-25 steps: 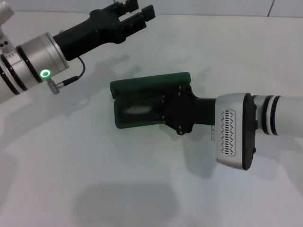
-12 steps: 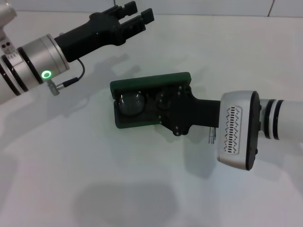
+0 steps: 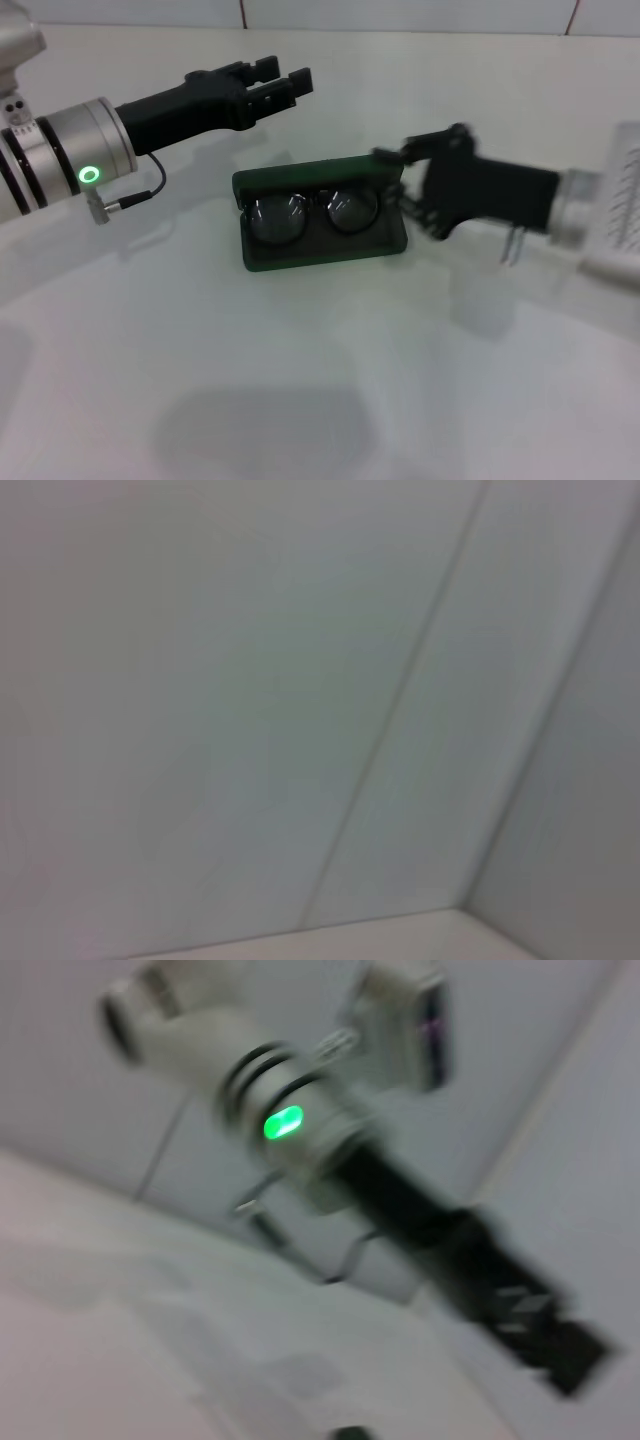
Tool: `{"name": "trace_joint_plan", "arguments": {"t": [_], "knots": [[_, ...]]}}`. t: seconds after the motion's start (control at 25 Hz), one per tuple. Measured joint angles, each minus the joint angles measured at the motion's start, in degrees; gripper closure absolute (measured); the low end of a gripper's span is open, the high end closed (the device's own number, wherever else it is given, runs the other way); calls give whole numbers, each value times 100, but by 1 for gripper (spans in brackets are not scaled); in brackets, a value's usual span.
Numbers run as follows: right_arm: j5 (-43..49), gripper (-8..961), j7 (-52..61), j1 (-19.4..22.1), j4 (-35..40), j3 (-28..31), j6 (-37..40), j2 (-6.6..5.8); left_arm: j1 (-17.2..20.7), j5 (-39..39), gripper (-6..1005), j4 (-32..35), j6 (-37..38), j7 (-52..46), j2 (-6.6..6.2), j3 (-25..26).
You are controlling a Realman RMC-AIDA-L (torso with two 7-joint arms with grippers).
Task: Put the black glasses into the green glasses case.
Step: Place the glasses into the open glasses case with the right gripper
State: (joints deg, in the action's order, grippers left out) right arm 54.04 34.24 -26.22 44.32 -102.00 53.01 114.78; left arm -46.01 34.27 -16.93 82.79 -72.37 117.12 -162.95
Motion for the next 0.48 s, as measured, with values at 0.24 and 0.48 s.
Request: {"name": "trace_joint_plan", "arguments": {"t": [0.24,0.48], "knots": [[243,750,628,-114,-549,1071,271,-112,-24,-653,395,-57,149,-9,-52,-7],[278,745,754,-90,-560,1340,299,-190,-24,-1535,396,-106,1035,499,-80,-9]]}}
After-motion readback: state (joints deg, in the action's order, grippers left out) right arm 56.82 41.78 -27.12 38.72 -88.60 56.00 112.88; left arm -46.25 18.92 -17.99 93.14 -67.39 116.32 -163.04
